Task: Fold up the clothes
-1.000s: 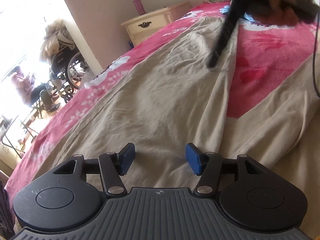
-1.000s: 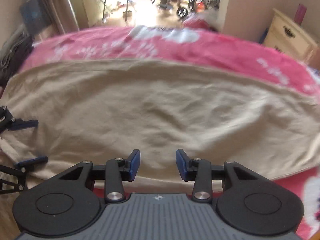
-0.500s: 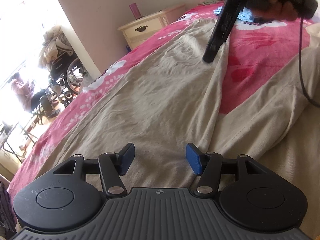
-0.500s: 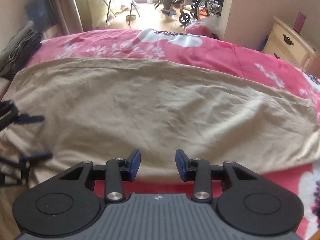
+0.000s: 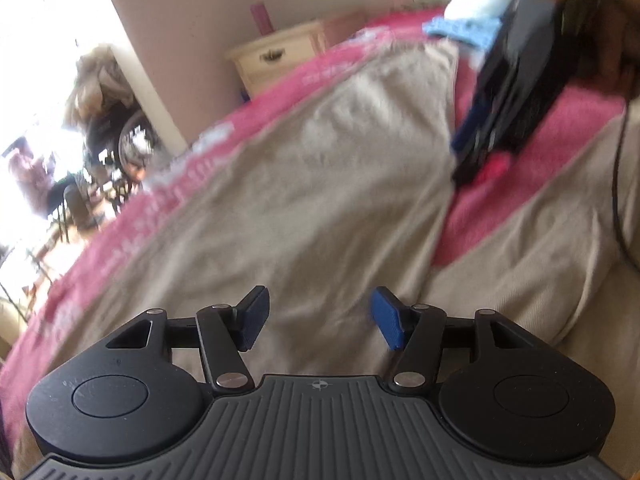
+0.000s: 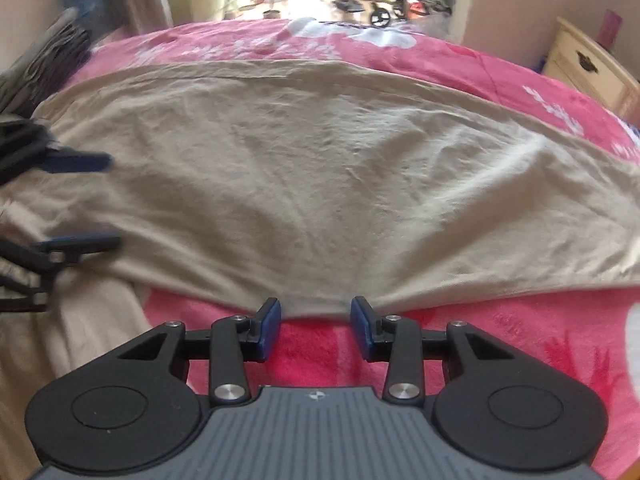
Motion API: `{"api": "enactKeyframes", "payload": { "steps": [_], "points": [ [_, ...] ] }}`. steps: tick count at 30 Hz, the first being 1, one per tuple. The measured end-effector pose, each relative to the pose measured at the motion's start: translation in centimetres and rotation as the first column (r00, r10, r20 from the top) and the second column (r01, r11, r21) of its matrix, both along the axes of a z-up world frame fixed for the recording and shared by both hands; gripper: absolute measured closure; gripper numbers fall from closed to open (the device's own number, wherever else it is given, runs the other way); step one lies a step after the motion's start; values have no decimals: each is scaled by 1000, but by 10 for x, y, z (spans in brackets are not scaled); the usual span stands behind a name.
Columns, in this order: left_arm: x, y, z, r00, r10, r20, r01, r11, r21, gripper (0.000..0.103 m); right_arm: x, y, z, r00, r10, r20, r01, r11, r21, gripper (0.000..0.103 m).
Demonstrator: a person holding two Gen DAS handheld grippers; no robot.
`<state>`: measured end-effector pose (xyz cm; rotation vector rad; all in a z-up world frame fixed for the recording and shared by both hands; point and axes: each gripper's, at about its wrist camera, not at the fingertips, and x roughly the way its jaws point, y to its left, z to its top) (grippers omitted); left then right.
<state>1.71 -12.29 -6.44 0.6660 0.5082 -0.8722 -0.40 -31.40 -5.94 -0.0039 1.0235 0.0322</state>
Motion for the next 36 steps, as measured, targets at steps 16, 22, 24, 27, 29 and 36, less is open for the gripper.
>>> {"api": "enactKeyframes", "payload": {
  "steps": [16,22,24,27,29,36],
  "points": [
    [-1,5,4,997,45,-62,-45,999,-13,46,7,-113,16,1000,-1,-5,1,992,-130,65],
    [-3,4,3,998,40,-52,-41,999,-6,46,61,-110,5,994,88,71,-77,987,-137,65],
    [-2,4,2,998,43,-51,-44,999,-11,46,55,-120,-14,990,138,-7,-137,976,-169,65],
    [-1,5,2,997,51,-60,-52,998,-17,46,24,-174,-8,999,22,-39,-26,994,-107,63],
    [0,3,3,997,52,-61,-53,999,-11,46,11,-207,2,993,-78,-86,73,995,-64,63],
    [-1,0,3,998,31,-48,-30,999,13,46,68,-186,18,997,-14,75,11,999,39,64]
  ]
}}
